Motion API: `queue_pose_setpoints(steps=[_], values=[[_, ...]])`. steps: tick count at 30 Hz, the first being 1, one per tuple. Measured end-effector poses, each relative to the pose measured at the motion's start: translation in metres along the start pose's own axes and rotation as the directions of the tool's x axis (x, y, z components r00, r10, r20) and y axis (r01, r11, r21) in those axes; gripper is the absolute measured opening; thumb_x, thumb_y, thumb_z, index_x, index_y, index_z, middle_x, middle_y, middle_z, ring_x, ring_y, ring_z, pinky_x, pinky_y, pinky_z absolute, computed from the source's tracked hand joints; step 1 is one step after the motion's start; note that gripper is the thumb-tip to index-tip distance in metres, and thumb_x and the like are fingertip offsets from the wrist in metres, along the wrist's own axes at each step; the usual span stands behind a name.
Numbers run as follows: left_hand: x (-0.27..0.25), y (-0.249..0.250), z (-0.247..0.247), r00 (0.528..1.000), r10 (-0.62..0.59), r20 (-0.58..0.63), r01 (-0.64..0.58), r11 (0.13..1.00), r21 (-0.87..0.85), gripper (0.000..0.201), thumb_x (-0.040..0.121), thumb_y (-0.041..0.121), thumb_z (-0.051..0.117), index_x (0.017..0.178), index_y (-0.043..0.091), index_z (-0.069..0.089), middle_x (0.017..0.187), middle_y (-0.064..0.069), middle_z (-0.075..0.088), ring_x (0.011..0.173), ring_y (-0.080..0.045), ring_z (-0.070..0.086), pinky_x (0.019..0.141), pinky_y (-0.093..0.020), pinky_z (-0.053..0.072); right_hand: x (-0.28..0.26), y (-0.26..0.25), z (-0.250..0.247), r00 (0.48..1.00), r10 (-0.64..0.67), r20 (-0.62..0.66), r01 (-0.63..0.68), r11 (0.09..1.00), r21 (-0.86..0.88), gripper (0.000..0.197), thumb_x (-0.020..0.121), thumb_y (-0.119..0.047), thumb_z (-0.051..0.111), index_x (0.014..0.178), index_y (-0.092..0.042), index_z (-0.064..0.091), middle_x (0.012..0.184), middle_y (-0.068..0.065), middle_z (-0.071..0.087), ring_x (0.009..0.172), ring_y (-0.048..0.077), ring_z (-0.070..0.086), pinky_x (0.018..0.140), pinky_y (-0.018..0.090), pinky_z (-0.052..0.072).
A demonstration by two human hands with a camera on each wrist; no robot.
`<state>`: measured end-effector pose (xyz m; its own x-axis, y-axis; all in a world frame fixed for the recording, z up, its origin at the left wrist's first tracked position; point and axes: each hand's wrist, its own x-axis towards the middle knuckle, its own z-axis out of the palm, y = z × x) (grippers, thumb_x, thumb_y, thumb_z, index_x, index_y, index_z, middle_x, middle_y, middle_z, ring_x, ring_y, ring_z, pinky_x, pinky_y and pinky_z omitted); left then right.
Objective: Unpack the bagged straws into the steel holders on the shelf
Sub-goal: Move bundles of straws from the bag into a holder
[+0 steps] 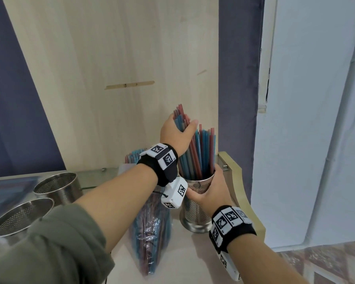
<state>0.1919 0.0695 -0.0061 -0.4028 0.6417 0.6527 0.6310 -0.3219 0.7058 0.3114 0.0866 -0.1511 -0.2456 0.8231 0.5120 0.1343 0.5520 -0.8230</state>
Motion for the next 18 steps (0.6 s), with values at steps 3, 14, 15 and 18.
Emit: queue_pose_setpoints(steps=[3,14,15,18], values=[[-0.001,-0.005,0.003,0.998,-0.020,0.061,0.017,0.999,0.050,0.044,0.082,0.051,0.067,0.110,0.017,0.063,0.108,0.002,0.069,0.102,-0.016,0.064,0.096,-0.039,0.052,0.000,0.002,0.000,1.000,0.003,-0.005,-0.003,1.000,0.002,0.097,0.048,-0.061,0.089,0.127,-0.034,0.040,0.120,-0.018,0.057,0.111,0.000,0.058,0.095,0.028,0.053],[0.001,-0.015,-0.014,0.960,0.221,0.174,-0.256,0.943,0.212,0.105,0.069,0.037,0.085,0.150,0.028,0.019,0.149,0.001,0.035,0.135,-0.016,0.030,0.112,-0.037,0.028,0.001,0.005,-0.001,1.000,-0.016,0.003,0.017,0.999,-0.048,0.098,0.049,-0.059,0.087,0.130,-0.029,0.040,0.121,-0.013,0.056,0.112,0.004,0.056,0.093,0.021,0.047],[0.002,-0.015,-0.016,0.937,0.260,0.233,-0.318,0.911,0.264,0.099,0.073,0.038,0.082,0.151,0.027,0.022,0.152,0.001,0.034,0.139,-0.018,0.029,0.115,-0.040,0.027,0.001,0.004,-0.002,1.000,-0.022,0.004,0.022,0.999,-0.040,0.097,0.049,-0.057,0.088,0.129,-0.030,0.040,0.120,-0.014,0.057,0.111,0.002,0.056,0.092,0.018,0.046],[0.001,-0.017,-0.018,0.856,0.317,0.410,-0.465,0.818,0.339,0.062,0.085,0.043,0.066,0.141,0.022,0.049,0.147,0.001,0.047,0.142,-0.021,0.032,0.115,-0.050,0.028,0.001,0.003,-0.002,1.000,-0.030,0.001,0.030,0.999,-0.023,0.093,0.051,-0.052,0.090,0.127,-0.031,0.041,0.118,-0.016,0.057,0.109,-0.001,0.056,0.088,0.013,0.044]])
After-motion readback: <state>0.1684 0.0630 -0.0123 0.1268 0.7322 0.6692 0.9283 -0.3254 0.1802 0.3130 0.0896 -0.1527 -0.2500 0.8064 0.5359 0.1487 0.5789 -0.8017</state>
